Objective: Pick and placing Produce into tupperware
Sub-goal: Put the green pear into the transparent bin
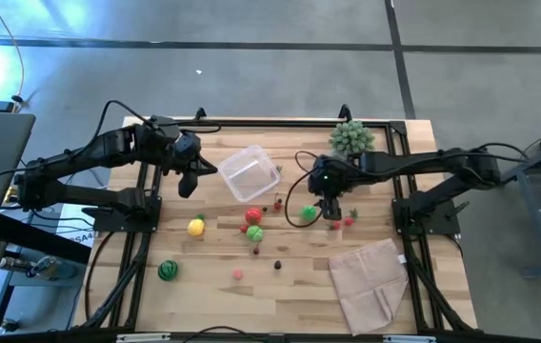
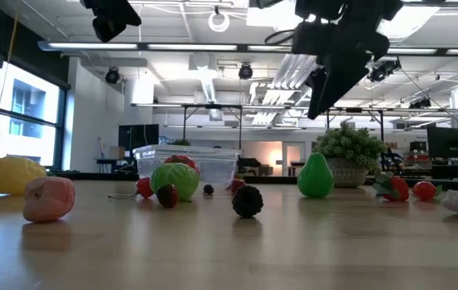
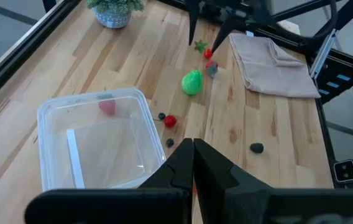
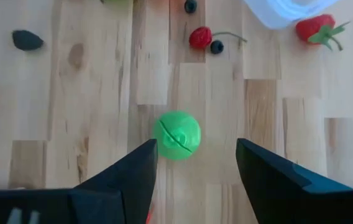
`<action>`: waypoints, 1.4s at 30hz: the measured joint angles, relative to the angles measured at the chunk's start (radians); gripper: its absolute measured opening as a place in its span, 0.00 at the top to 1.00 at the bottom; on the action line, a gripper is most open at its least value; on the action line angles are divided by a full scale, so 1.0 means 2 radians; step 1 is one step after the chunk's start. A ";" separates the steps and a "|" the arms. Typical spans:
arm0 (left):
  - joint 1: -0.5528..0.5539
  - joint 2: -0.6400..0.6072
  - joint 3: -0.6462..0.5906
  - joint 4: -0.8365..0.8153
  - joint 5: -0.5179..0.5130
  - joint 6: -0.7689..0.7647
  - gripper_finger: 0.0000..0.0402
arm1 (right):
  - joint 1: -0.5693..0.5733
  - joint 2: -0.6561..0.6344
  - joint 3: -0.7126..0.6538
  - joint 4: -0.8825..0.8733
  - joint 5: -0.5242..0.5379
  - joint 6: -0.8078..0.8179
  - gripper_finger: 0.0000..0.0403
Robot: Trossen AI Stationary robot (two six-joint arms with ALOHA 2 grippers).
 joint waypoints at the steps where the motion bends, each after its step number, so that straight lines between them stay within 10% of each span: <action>1: 0.000 0.000 0.000 0.000 0.000 0.000 1.00 | 0.000 0.003 0.000 0.000 0.001 0.000 0.48; 26: 0.000 0.000 0.000 0.000 0.000 0.000 1.00 | 0.000 0.039 0.000 0.000 -0.018 0.044 0.47; 42: 0.000 0.000 0.000 0.000 0.000 0.000 1.00 | -0.002 0.077 0.000 0.014 -0.016 0.025 0.28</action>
